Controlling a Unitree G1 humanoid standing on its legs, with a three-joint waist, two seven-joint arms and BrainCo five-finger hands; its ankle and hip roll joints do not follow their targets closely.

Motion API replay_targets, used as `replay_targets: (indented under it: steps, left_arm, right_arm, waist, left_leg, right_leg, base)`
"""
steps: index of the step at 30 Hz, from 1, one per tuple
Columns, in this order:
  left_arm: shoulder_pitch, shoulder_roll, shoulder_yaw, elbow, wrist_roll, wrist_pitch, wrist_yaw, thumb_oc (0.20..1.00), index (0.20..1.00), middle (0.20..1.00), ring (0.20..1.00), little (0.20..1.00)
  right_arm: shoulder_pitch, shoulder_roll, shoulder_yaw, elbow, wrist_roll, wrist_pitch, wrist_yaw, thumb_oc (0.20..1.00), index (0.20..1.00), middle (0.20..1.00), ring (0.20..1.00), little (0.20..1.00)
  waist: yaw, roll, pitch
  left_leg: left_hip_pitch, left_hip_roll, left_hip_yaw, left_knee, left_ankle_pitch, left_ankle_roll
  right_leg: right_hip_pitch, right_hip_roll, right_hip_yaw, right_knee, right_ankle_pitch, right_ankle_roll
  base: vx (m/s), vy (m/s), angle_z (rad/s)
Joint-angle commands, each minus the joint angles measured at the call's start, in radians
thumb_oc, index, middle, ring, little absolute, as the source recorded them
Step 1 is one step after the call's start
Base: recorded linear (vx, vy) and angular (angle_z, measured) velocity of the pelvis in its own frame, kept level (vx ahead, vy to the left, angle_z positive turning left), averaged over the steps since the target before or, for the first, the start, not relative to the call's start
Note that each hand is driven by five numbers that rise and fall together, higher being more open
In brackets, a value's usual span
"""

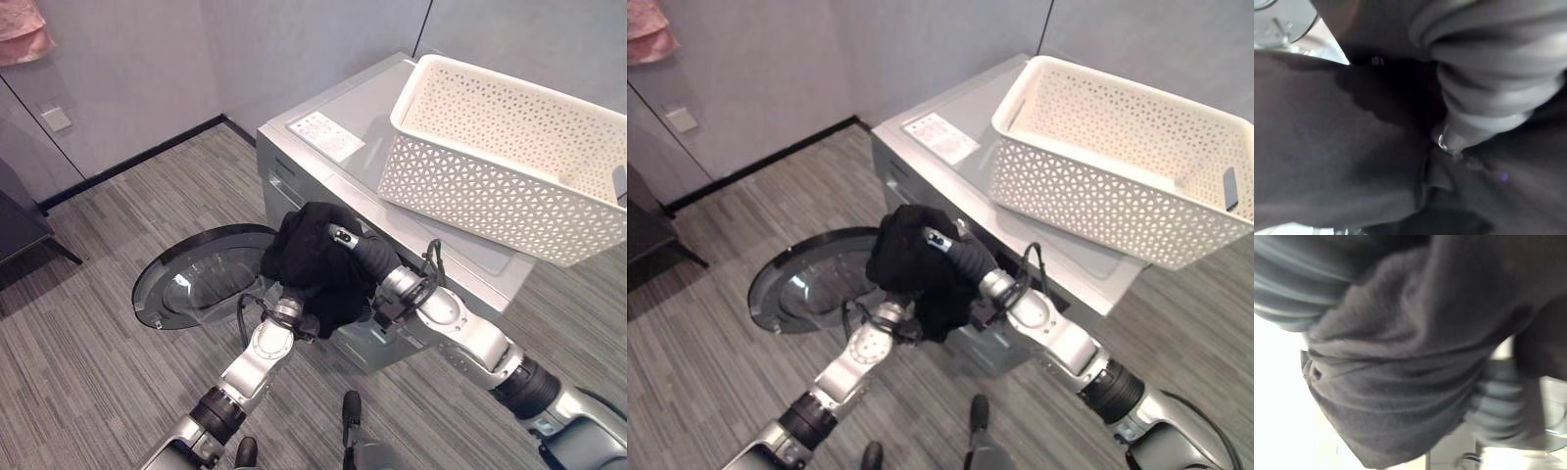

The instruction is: Grab the laundry basket,head to the washer,open it,put in the laundry and shut it.

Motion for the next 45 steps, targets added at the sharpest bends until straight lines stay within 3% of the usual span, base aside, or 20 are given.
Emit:
replay_targets:
  steps: [1,10,18,25,33,45]
  left_arm:
    - [-0.034,0.041,0.078,0.007,0.041,-0.084,-0.008,0.200,0.200,0.200,0.200,0.200]
    - [-0.029,0.053,0.076,0.018,0.073,-0.103,-0.024,0.200,0.200,0.200,0.200,0.200]
    - [-0.124,0.020,-0.002,0.082,0.101,-0.092,-0.036,0.200,0.200,0.200,0.200,0.200]
    - [-0.088,0.013,0.003,0.094,0.056,-0.083,-0.086,0.200,0.200,0.200,0.200,0.200]
    - [-0.098,0.006,0.004,0.105,0.053,-0.081,-0.091,0.200,0.200,0.200,0.200,0.200]
    - [-0.048,0.025,0.058,0.113,0.071,-0.084,-0.107,0.200,0.200,0.200,0.200,0.200]
  right_arm:
    - [-0.018,0.002,-0.055,-0.114,0.002,-0.097,0.068,1.000,1.000,1.000,1.000,1.000]
    - [0.032,-0.037,-0.133,-0.140,-0.029,-0.136,0.091,1.000,1.000,1.000,1.000,1.000]
    - [0.043,-0.067,-0.258,-0.193,-0.086,-0.199,0.064,1.000,1.000,1.000,1.000,1.000]
    - [0.120,-0.078,-0.424,-0.219,-0.105,-0.217,0.036,1.000,1.000,1.000,1.000,1.000]
    - [0.148,-0.082,-0.465,-0.225,-0.124,-0.216,0.027,1.000,1.000,1.000,1.000,1.000]
    - [0.400,-0.120,-0.800,-0.207,-0.201,-0.226,-0.030,1.000,1.000,1.000,1.000,1.000]
  waist:
    - [-0.001,-0.038,-0.034]
    - [-0.011,-0.035,-0.041]
    - [-0.046,-0.024,-0.059]
    - [-0.065,-0.012,-0.073]
    - [-0.073,-0.009,-0.076]
    - [-0.120,-0.003,-0.087]
  left_leg:
    - [-0.008,0.041,0.059,0.003,0.015,-0.019]
    - [-0.005,0.044,0.067,0.003,0.011,-0.021]
    - [0.010,0.043,0.084,0.003,-0.003,-0.014]
    - [0.027,0.033,0.102,0.003,-0.018,-0.004]
    - [0.033,0.031,0.111,0.003,-0.023,0.000]
    - [0.047,0.024,0.134,0.003,-0.040,0.010]
  right_leg:
    - [0.067,-0.042,0.053,0.006,-0.128,0.074]
    - [0.066,-0.039,0.057,0.004,-0.128,0.076]
    - [0.066,-0.038,0.071,0.006,-0.126,0.081]
    - [0.066,-0.040,0.086,0.005,-0.122,0.084]
    - [0.067,-0.038,0.092,0.004,-0.122,0.086]
    - [0.061,-0.034,0.118,0.003,-0.116,0.097]
  base:
    - [0.00,0.000,0.00]
    - [0.00,0.000,0.00]
    - [0.02,-0.001,-0.07]
    - [0.02,-0.002,-0.10]
    - [0.01,0.000,-0.07]
    - [0.00,0.005,-0.03]
